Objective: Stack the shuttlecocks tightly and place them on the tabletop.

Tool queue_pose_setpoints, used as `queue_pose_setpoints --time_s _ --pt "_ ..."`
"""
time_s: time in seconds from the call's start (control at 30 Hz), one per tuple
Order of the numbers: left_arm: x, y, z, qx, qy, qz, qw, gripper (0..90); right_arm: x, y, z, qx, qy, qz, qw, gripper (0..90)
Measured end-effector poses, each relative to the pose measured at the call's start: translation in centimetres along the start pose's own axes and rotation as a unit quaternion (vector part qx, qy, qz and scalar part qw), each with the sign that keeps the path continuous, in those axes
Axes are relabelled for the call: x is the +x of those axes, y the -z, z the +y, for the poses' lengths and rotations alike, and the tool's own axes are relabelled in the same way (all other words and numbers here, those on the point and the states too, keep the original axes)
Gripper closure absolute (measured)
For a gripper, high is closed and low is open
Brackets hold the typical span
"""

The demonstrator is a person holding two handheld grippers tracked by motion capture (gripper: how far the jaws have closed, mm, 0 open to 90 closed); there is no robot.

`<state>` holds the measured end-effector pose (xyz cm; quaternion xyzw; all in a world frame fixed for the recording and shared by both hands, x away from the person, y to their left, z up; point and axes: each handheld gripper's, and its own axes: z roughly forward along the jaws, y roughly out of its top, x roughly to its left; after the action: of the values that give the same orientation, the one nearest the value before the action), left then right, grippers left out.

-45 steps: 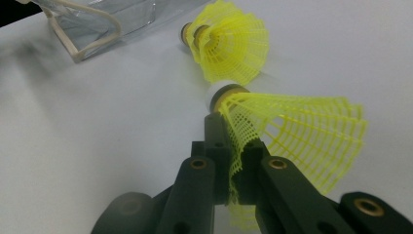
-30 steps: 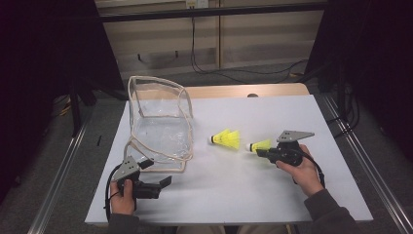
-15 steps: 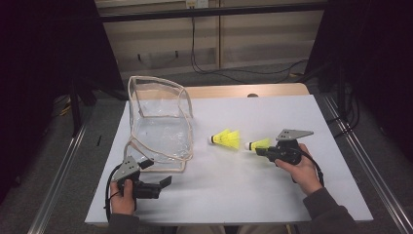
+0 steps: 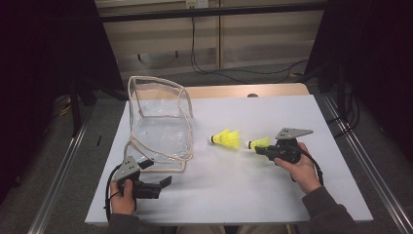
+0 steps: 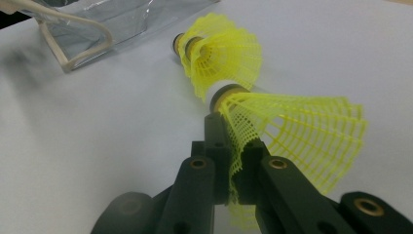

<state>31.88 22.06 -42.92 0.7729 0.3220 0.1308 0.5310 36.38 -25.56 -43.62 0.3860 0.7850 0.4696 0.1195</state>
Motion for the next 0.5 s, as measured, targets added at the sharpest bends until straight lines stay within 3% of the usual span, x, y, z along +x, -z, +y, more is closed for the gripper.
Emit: queue_pose_setpoints --time_s 0.5 --pt "-0.01 0.0 0.0 0.0 0.0 0.0 1.0 3.7 -0.17 -0.05 0.0 0.003 0.001 -0.005 1.0 87.6"
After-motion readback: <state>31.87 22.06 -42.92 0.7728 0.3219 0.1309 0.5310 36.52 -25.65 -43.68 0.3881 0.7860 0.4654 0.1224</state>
